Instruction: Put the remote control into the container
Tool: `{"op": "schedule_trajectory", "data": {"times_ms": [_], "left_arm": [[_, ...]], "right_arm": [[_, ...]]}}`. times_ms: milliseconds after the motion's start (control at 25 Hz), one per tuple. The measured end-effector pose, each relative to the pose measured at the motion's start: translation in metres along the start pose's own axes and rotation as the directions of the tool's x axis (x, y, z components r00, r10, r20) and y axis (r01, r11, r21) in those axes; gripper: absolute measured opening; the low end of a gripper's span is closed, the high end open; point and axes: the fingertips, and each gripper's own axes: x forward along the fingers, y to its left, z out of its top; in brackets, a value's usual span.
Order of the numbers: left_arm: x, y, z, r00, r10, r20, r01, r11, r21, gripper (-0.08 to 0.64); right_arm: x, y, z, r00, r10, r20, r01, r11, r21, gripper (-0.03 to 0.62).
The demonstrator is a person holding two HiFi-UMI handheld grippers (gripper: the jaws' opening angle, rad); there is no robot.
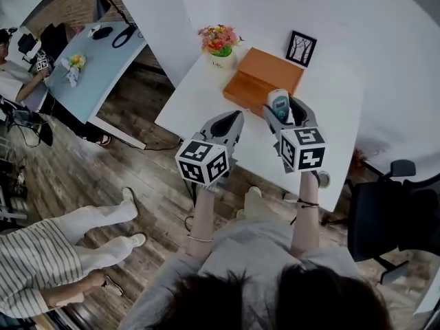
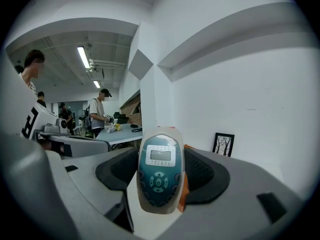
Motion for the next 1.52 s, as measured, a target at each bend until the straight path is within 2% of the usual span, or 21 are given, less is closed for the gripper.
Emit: {"op": "schedule_trajectory", "data": {"times_ms": [240,720,1000,1240,1520], "left_arm": [[0.022,0.025,0.002,1.000,0.013,-0.004,-0.013,1.000,-0.026,0.003],[0.088,0.052,-0.011,0.998,0.003,-0.064,-0.008,0.997,-0.078,0.003],[0.095,0.065,-0.026,0.995,0.032,-0.096,-0.042,0.994,-0.105,0.003],[0.098,0.082,-0.038,0.991,0.036,-0.127,-0.054,0.989,-0.139,0.003],[0.109,0.105,-0.052,0.984,0.005,-0.180,-0.039,0.982,-0.182,0.003]], "right_arm": [[0.029,-0.005,0.000,0.998,0.049,-0.024,-0.049,0.999,0.000,0.284],[0.077,-0.048,-0.011,0.991,0.076,-0.114,-0.078,0.997,-0.008,0.284],[0.099,-0.053,-0.024,0.980,0.105,-0.167,-0.108,0.994,-0.011,0.284],[0.115,-0.041,-0.041,0.962,0.147,-0.231,-0.153,0.988,-0.008,0.284],[0.149,-0.037,-0.062,0.918,0.173,-0.356,-0.197,0.980,-0.034,0.284]]}}
